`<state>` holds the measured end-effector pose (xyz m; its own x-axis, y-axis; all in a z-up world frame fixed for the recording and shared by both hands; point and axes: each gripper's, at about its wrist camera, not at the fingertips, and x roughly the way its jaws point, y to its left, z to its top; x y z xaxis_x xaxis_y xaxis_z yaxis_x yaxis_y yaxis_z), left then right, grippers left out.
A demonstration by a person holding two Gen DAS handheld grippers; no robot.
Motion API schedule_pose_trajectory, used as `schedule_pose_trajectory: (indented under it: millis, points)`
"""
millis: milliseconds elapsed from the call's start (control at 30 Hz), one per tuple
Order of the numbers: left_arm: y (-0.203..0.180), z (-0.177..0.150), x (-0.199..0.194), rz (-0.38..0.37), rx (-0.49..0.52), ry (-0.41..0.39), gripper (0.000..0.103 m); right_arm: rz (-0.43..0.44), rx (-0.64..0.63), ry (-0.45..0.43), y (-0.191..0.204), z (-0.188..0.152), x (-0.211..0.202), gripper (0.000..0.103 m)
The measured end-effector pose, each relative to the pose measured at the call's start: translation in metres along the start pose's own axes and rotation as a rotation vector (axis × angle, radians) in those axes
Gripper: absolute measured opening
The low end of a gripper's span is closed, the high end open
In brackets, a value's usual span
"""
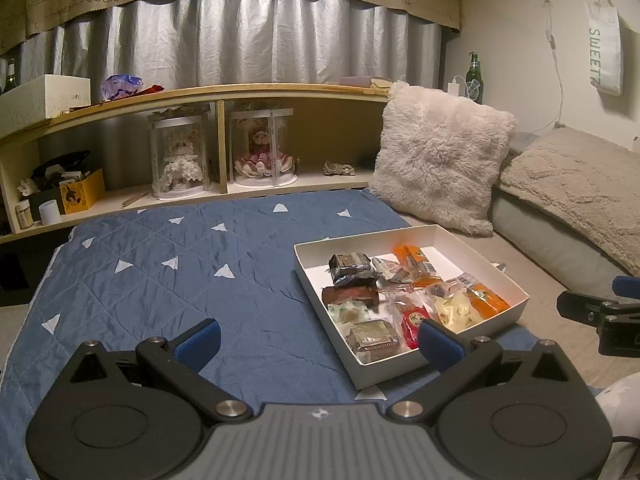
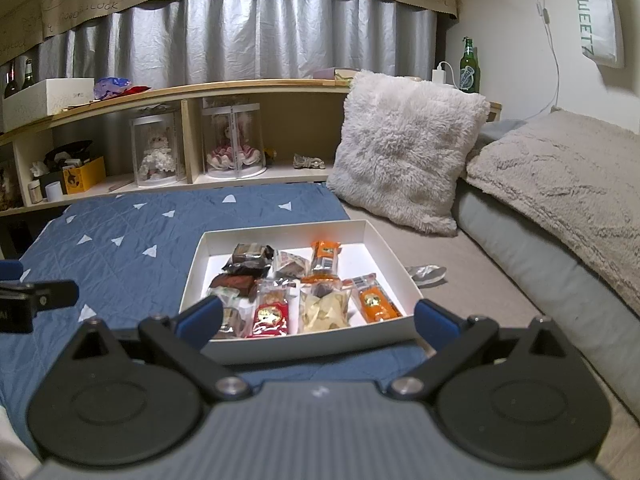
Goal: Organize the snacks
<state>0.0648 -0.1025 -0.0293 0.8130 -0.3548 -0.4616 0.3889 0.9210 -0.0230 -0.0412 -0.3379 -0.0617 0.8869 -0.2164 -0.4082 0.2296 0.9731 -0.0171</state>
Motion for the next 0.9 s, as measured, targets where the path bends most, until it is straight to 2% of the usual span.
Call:
schedule_pose_trajectory:
  millis: [900]
  points:
    - [0.0005, -0.0002, -0.0002, 0.001, 0.001, 0.000, 0.103, -0.001, 0.004, 0.003, 0.0028, -0.0022, -0.0004, 0.102]
